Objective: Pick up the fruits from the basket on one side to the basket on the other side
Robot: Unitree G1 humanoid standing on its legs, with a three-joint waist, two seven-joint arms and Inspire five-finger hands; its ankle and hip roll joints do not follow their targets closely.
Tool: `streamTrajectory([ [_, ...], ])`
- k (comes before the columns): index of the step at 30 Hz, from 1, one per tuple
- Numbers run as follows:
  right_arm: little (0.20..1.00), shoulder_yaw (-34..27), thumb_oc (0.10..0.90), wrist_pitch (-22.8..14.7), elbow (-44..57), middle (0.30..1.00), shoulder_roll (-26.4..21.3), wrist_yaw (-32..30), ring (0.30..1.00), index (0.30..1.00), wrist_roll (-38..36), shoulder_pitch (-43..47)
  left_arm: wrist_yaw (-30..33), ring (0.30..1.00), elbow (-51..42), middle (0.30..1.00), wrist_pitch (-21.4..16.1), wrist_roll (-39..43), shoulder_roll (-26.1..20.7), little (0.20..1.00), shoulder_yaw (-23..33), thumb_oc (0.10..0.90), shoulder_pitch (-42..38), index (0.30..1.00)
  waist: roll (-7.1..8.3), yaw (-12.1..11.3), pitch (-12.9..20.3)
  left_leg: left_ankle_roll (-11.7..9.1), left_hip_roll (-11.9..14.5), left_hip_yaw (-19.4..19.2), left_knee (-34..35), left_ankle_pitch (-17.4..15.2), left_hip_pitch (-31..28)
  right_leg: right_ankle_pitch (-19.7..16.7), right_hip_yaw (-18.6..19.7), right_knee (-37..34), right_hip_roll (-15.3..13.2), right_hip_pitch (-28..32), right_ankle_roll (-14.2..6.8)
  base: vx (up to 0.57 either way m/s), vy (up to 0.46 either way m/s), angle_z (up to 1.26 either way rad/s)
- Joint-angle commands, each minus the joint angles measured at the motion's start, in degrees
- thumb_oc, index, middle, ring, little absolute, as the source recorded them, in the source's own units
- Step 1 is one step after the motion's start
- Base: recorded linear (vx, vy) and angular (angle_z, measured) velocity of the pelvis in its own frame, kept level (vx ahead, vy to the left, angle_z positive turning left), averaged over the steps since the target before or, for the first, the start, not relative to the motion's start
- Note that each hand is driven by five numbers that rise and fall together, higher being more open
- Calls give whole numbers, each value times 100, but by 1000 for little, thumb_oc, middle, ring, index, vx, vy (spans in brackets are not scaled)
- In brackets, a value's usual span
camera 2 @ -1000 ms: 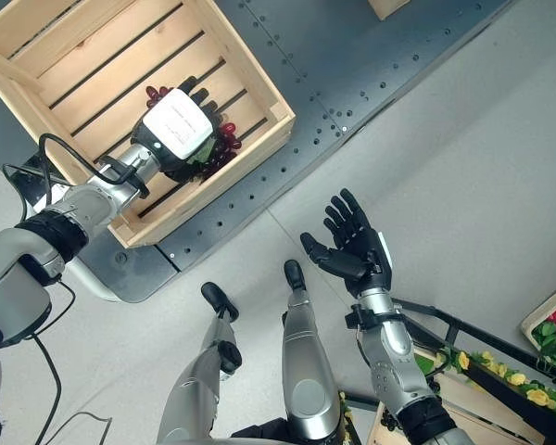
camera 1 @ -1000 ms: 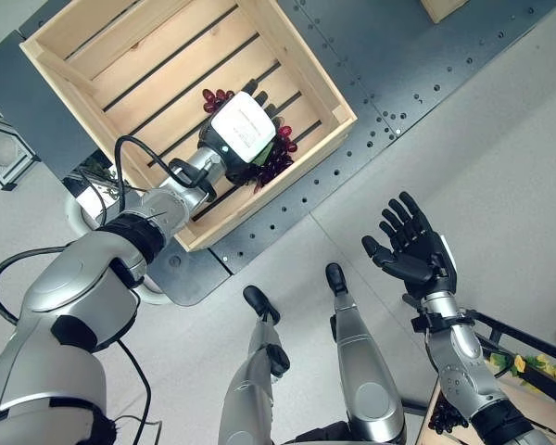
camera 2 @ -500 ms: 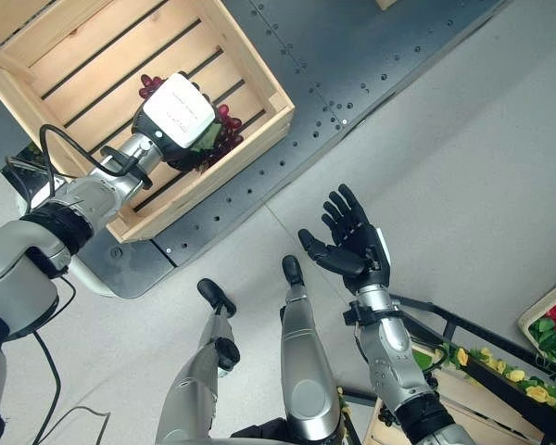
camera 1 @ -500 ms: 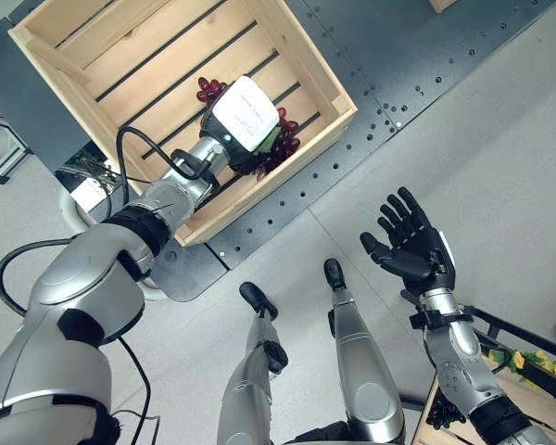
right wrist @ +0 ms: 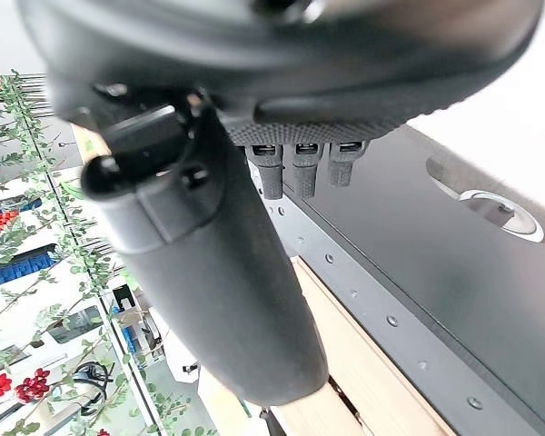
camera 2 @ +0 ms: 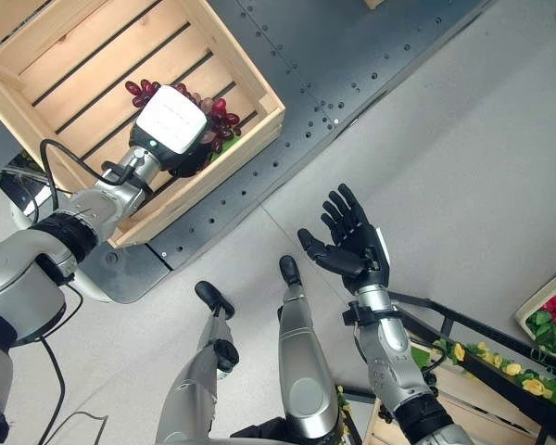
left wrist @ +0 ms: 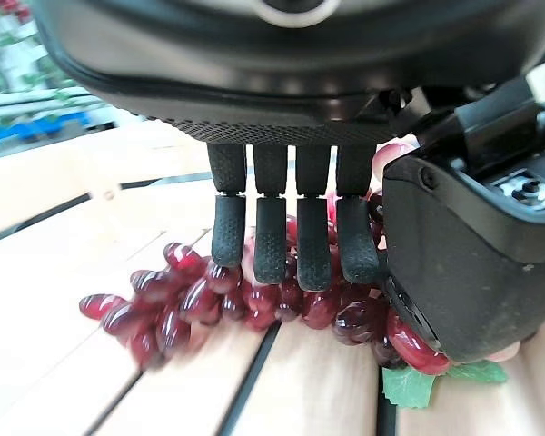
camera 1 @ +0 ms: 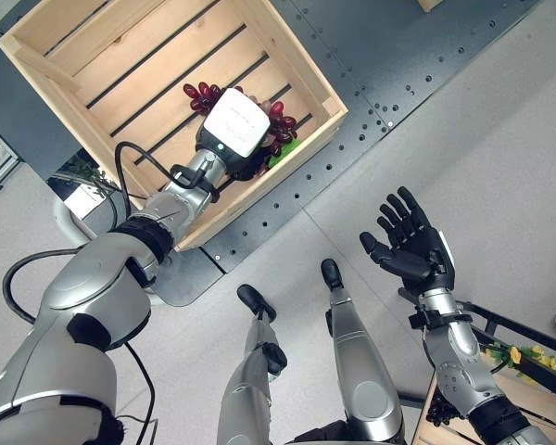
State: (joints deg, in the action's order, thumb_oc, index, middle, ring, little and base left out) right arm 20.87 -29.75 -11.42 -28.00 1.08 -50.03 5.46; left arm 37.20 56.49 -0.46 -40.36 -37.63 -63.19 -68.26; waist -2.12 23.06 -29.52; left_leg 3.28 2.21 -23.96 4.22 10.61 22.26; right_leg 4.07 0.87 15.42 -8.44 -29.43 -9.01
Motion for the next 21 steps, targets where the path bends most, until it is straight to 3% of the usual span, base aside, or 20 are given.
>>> streamTrajectory([
  [1, 900, -358, 800, -754, 577, 900, -47, 45, 900, 900, -70, -113, 1039, 300, -93, 300, -476, 520, 228, 300, 889, 400, -284, 300, 138, 122, -28, -960, 760, -49, -669, -597, -656, -824, -138, -790, 459, 269, 435, 0, 0, 0],
  [8, 900, -387, 800, -825, 780, 900, -12, -14, 900, 900, -68, -314, 1959, 300, -536, 300, -731, 733, 107, 300, 1627, 400, 335, 300, 117, -34, -28, -937, 737, 64, -504, -582, -882, -783, -192, -859, 492, 508, 445, -23, -19, 2],
  [21, 900, -442, 800, -746, 925, 900, -27, -5, 900, 900, -56, -444, 2146, 300, -929, 300, -662, 880, -1, 300, 2032, 400, 863, 300, 62, -123, -25, -921, 706, 132, -371, -545, -1033, -750, -248, -911, 494, 655, 457, -8, -1, 3],
])
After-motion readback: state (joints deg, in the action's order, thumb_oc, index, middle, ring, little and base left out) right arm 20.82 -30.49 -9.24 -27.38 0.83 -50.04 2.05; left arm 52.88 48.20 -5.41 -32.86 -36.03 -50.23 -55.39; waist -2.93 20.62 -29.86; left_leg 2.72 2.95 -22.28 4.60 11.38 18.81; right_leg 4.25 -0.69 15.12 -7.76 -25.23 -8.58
